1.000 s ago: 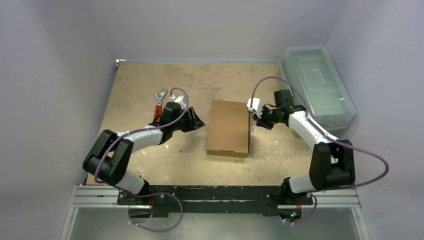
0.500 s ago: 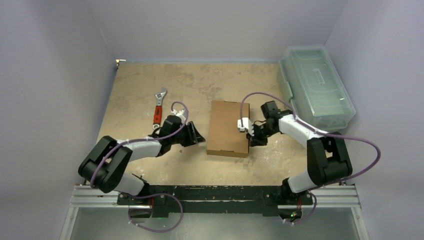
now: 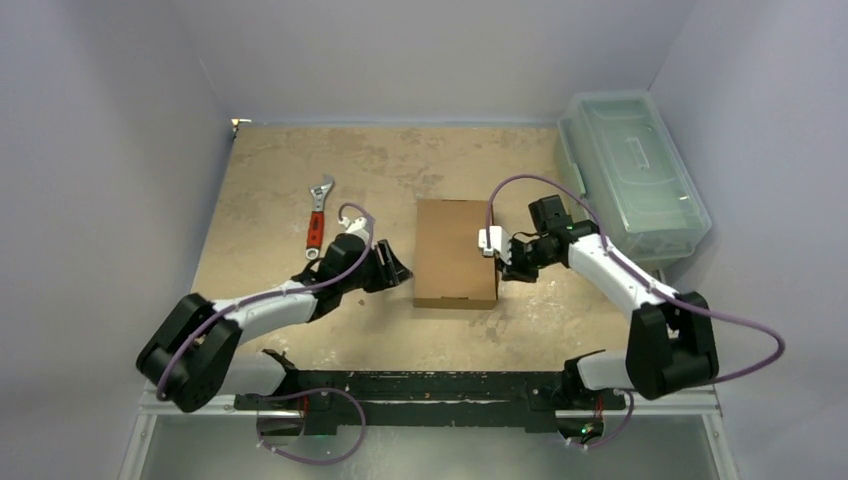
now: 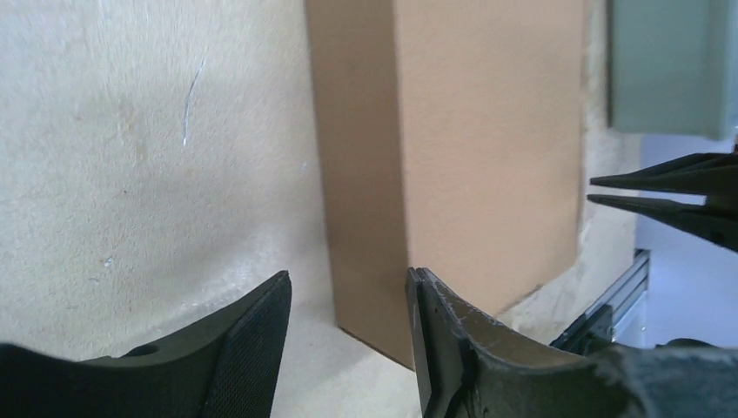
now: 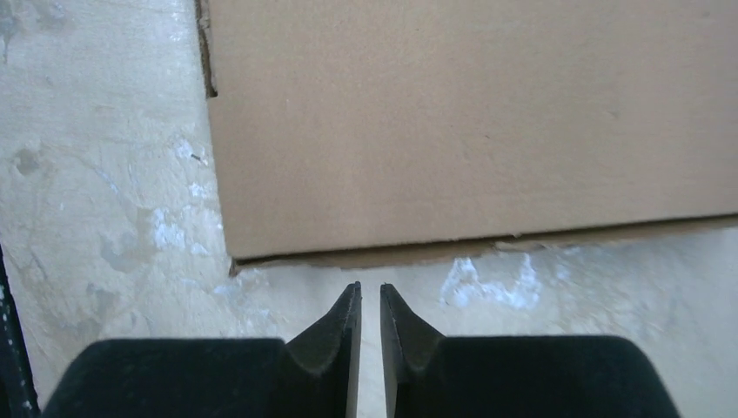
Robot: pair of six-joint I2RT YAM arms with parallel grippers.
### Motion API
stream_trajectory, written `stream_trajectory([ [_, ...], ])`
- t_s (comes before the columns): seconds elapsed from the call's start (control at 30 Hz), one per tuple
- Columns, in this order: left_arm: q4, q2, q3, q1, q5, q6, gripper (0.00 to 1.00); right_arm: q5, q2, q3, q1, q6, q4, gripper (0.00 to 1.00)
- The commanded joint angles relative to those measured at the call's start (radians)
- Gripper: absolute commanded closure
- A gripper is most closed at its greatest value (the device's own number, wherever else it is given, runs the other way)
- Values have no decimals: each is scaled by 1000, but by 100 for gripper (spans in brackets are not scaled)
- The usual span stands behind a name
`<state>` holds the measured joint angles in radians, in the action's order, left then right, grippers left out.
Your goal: Fold the paper box
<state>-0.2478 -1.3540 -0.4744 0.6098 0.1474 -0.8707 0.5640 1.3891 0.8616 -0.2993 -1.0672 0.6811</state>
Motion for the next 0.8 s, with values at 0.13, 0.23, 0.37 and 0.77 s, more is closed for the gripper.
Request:
stream_trajectory([
  [0.13, 75, 224, 49, 6, -95, -21, 48, -7, -138, -56, 16, -252, 157, 84],
  [0.23, 74, 246, 84, 8, -76, -48, 49, -7, -145, -97, 15, -341, 170, 84],
  [0.37, 72, 276, 123, 8, -65, -63, 49, -12, -99, -123, 17, -412, 189, 85],
  [0.77, -23, 172, 136, 8, -41, -70, 50, 83, -27, -91, -46, -340, 97, 93],
])
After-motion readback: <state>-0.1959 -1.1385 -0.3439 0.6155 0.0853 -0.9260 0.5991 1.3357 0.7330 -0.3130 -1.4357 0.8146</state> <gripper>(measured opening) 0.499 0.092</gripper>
